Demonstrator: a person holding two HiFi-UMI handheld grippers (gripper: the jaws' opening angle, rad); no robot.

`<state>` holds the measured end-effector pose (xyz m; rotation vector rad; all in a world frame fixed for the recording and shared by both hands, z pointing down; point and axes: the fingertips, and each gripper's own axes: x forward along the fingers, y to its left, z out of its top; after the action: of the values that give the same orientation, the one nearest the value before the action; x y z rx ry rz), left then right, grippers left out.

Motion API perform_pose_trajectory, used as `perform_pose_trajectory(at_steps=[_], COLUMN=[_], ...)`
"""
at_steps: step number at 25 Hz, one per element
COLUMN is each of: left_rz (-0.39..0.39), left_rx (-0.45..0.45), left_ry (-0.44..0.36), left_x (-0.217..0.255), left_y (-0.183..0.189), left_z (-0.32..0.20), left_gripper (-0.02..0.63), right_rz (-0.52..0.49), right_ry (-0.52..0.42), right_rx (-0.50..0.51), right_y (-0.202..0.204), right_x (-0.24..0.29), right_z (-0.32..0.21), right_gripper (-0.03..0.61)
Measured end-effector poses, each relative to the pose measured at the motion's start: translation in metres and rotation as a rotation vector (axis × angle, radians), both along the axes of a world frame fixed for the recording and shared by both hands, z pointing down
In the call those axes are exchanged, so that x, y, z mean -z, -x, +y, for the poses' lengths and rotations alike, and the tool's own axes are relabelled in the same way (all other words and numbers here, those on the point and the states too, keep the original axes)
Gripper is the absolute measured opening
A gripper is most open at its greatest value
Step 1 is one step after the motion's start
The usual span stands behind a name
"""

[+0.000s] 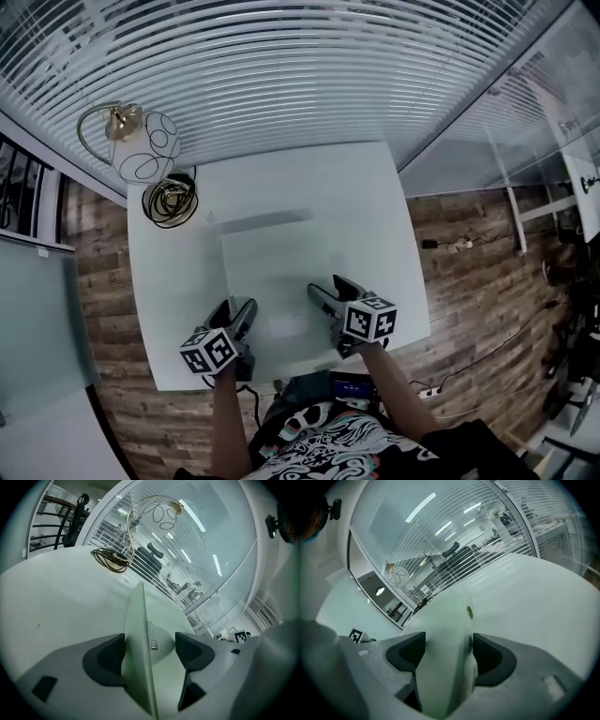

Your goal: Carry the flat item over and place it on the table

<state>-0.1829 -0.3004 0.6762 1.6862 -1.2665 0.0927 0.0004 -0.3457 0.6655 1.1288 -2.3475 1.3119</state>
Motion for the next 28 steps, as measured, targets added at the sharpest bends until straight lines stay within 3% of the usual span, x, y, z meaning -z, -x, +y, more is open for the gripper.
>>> perform_pose_trajectory(at_steps=[7,11,17,23,28], left_rz=[-0.027,-0.075,-0.125,-0.138,-0.211], left_rx=[0.003,0.041,0.009,-0.018,0.026], left_ry=[-0.017,-0.068,-0.117,-0.212,-0.29], left_x=[0.004,0.016,0.031,0.063,0.091], left_y=[0.001,0.01,0.013,0.009,0.014], left_z=[0.0,-0.001,0.0,0.0,-0.001], left_gripper=[0.336,0.33,0.329,0.104,0.041], right_rz=[0.036,0.118,0.255,0.314,0.285], right_ry=[-0.038,-0.108,-0.208,-0.325,-0.403], right_rx=[0.027,0.041,0.119,0.106,0.074], right_y=[0.0,-0.003,-0.008,-0.008,-0.002], right_x=[0.004,0.011,0.021,0.044,0.073], right_z=[-0.001,-0.004,0.002,0.003,0.007], right_gripper=[0.304,0.304,0.304,0.287,0.265])
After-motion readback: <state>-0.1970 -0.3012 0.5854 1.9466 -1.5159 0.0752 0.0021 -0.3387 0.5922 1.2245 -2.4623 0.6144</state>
